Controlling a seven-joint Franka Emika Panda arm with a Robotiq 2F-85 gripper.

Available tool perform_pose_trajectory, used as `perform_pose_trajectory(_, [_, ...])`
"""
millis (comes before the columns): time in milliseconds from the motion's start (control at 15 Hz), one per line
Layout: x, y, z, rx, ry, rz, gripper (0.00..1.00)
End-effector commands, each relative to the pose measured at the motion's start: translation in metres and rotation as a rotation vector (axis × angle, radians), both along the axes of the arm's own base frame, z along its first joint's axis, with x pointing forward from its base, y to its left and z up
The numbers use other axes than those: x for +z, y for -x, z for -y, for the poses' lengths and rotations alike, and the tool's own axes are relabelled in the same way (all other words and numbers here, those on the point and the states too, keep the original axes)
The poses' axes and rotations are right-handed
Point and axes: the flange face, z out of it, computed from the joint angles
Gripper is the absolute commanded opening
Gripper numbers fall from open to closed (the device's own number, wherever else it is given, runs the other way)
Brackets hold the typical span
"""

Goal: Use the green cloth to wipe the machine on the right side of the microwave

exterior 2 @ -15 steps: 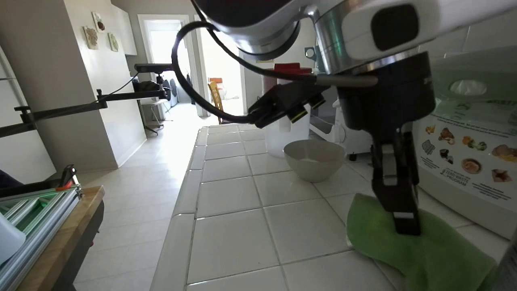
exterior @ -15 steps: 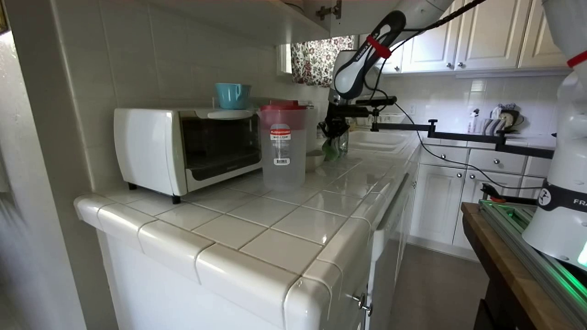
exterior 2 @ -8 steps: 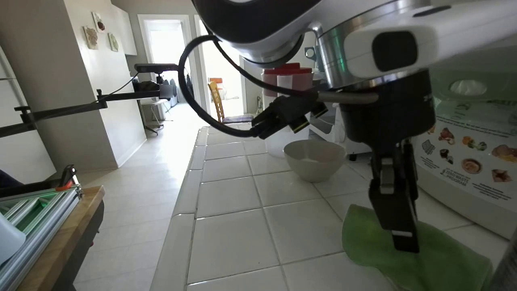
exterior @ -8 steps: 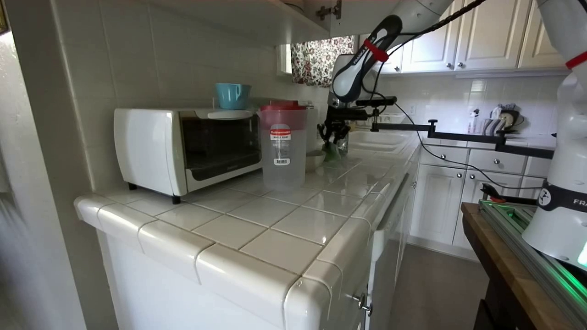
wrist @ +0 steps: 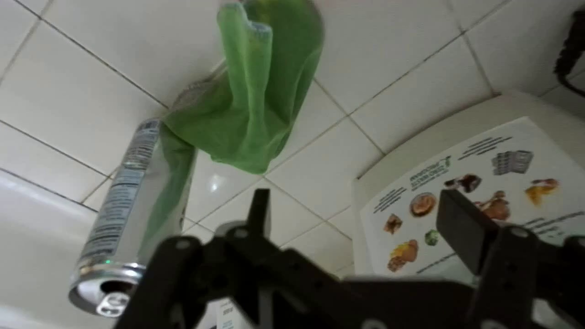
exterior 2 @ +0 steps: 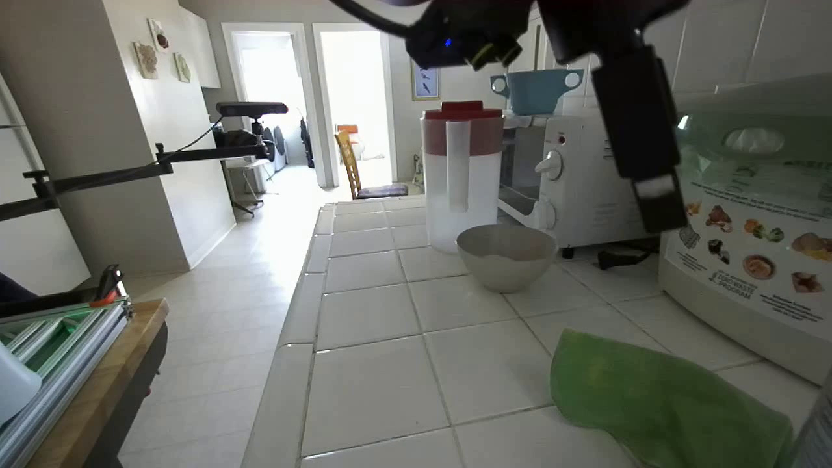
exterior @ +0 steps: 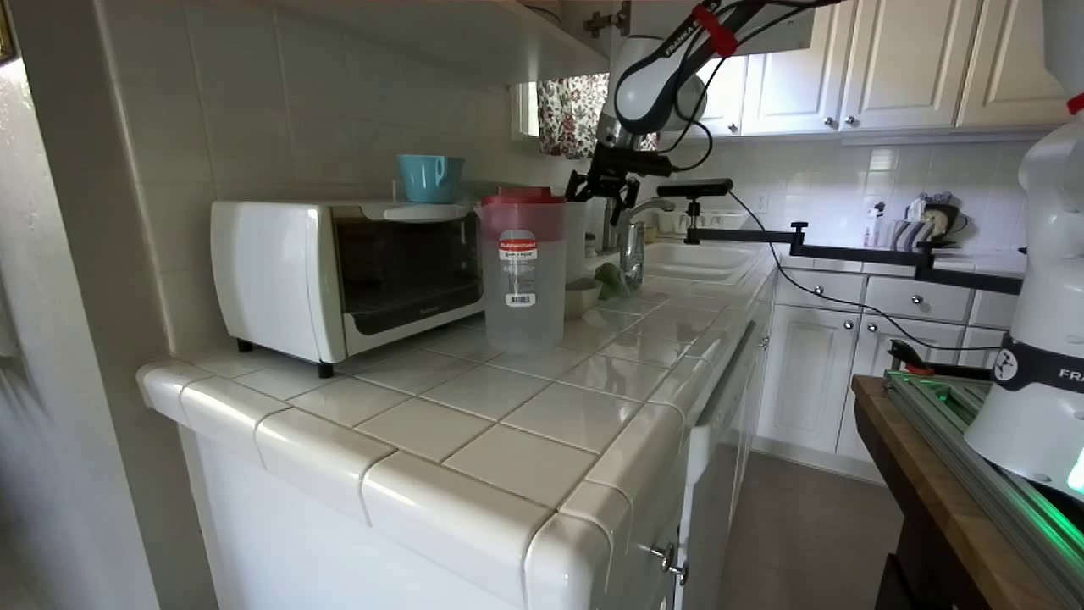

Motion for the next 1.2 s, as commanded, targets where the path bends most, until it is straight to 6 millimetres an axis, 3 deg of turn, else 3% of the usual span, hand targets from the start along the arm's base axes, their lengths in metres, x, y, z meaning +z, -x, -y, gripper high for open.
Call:
perform_pose_trajectory(0, [0.03, 0.031, -0.039, 0.01, -0.043, -0.062, 1.0])
perform_pose_trajectory(467, [0.099, 0.108, -0.157, 0.172, -0.232, -0.309, 1.0])
perform_pose_trajectory(600, [0.104, 0.131, -0.18, 0.232, -0.278, -0.377, 1.0])
perform_pose_trajectory(800, [0.104, 0.155, -0.192, 0.357, -0.255, -0.433, 1.0])
perform_pose_trajectory(1133, [0.103, 0.173, -0.173, 0.564, -0.181, -0.432, 1.0])
